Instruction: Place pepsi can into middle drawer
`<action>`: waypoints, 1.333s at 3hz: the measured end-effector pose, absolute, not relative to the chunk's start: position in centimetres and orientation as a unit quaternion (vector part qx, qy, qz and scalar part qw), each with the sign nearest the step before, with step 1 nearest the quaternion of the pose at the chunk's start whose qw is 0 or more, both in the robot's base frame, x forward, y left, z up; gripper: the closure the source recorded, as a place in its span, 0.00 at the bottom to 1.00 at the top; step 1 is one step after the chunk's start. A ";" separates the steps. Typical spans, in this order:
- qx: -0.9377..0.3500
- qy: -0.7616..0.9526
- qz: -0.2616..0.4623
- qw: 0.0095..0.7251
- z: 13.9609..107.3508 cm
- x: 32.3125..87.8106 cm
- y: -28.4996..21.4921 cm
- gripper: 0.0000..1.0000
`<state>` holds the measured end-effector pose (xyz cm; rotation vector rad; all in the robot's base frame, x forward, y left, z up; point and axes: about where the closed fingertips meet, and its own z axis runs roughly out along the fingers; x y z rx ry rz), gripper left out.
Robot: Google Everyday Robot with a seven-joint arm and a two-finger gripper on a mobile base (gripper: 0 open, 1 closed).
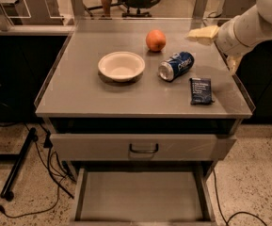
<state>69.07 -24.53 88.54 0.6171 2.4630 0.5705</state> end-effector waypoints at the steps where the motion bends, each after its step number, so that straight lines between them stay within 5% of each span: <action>1: 0.233 0.912 0.226 0.249 88.3 70.4 -23.7 0.00; 4: 0.205 0.936 0.188 0.215 86.5 72.8 -18.8 0.00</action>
Offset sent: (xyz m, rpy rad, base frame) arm 0.0353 0.0498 0.0068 0.0510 0.0515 0.0836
